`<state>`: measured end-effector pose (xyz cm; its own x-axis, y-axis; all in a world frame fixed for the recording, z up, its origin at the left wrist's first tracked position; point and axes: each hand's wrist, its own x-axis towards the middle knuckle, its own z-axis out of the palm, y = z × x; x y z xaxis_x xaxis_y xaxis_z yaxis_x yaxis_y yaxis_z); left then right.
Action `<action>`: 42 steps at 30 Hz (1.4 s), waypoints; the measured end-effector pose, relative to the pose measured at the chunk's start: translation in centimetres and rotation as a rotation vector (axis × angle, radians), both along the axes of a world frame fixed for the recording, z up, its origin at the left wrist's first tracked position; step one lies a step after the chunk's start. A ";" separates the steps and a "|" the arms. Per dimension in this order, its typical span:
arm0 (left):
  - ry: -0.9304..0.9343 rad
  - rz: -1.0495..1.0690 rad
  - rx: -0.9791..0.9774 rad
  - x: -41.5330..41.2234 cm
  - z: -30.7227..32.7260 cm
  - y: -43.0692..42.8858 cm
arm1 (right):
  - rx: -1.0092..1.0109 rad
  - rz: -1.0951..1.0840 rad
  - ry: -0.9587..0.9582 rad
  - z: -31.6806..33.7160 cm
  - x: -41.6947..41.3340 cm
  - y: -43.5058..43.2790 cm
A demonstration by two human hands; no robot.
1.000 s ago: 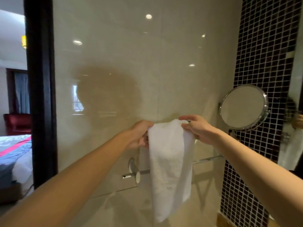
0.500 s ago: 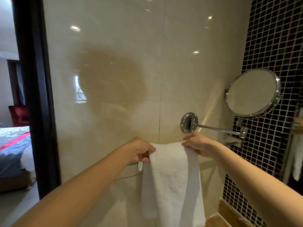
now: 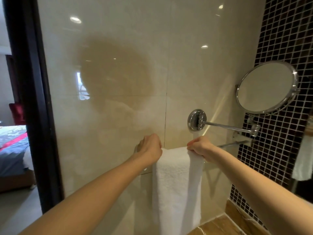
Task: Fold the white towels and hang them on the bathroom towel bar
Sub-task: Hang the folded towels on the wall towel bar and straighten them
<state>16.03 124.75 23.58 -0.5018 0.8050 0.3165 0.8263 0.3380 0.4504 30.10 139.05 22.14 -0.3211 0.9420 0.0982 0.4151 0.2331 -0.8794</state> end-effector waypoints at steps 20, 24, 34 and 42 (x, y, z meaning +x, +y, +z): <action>0.332 -0.123 -0.144 0.4 -1.4 0.1 | 0.944 0.137 -0.536 -1.6 -0.4 -2.0; 0.351 -0.111 -0.150 0.5 -1.6 0.0 | 0.856 0.360 -0.590 -1.9 -1.3 -2.6; 0.554 -0.088 -0.118 0.8 -2.7 0.1 | 0.742 0.369 -0.480 -2.8 -1.2 -3.0; 0.639 -0.326 0.216 2.0 -5.0 -2.9 | 0.766 0.337 -0.549 -2.8 -1.5 -2.9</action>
